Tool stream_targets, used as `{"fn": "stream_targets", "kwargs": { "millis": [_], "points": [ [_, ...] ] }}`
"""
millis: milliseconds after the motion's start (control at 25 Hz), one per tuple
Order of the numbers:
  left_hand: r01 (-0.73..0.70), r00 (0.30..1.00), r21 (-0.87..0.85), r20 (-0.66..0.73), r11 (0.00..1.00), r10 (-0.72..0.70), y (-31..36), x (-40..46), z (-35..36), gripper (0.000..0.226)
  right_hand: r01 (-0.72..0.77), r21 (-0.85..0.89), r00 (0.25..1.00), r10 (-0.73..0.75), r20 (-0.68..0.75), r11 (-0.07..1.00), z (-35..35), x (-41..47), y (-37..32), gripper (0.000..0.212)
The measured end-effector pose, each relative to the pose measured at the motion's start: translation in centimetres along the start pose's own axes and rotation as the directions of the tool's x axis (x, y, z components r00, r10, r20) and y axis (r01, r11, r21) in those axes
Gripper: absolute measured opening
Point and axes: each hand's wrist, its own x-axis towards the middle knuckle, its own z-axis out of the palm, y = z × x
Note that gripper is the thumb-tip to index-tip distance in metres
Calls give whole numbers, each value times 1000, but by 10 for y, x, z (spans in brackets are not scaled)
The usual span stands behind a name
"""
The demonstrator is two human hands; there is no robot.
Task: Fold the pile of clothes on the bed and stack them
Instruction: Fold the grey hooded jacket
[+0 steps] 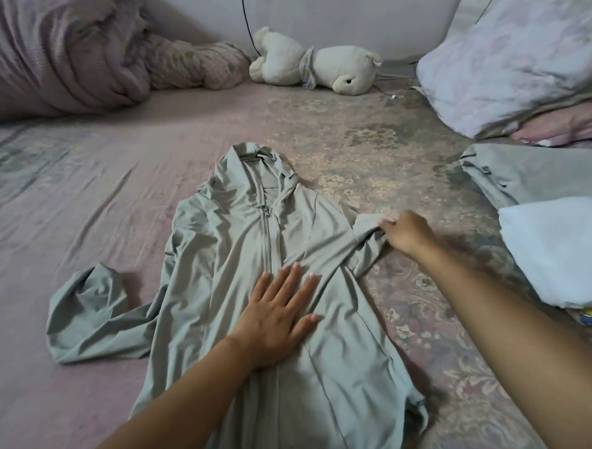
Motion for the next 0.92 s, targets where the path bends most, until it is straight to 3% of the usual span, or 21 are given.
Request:
{"fn": "stream_targets", "kwargs": {
  "millis": [80,160,240,400,480,600,720,800,920],
  "points": [
    [31,999,-12,-35,999,-32,1,-2,1,78,-12,-52,986,21,168,999,10,-16,-4,27],
    [40,999,-17,-33,999,-41,2,-3,2,78,53,-139,975,-21,220,989,25,-26,-11,17],
    [33,999,-3,-42,999,-33,2,-4,2,77,77,-230,986,-40,162,970,27,-27,-18,19],
    [44,999,51,-5,998,-44,3,-5,0,71,114,-492,957,-228,-179,863,-36,19,14,19],
    [53,998,78,36,996,-56,6,-2,-2,76,119,-527,971,-209,-114,841,-57,39,36,31],
    [73,992,110,96,991,-84,7,0,-3,79,319,-374,937,-349,-12,871,-23,2,31,59],
    [53,998,-22,28,998,-52,8,-5,-20,77,626,-4,767,-614,189,780,11,-93,37,42],
    [-17,995,-86,-98,996,8,8,-22,-38,75,716,78,636,-695,337,693,12,-150,59,49],
    [-218,970,-114,-133,969,203,0,-77,-66,64,774,120,549,-754,361,622,4,-190,96,63]
  ]
}}
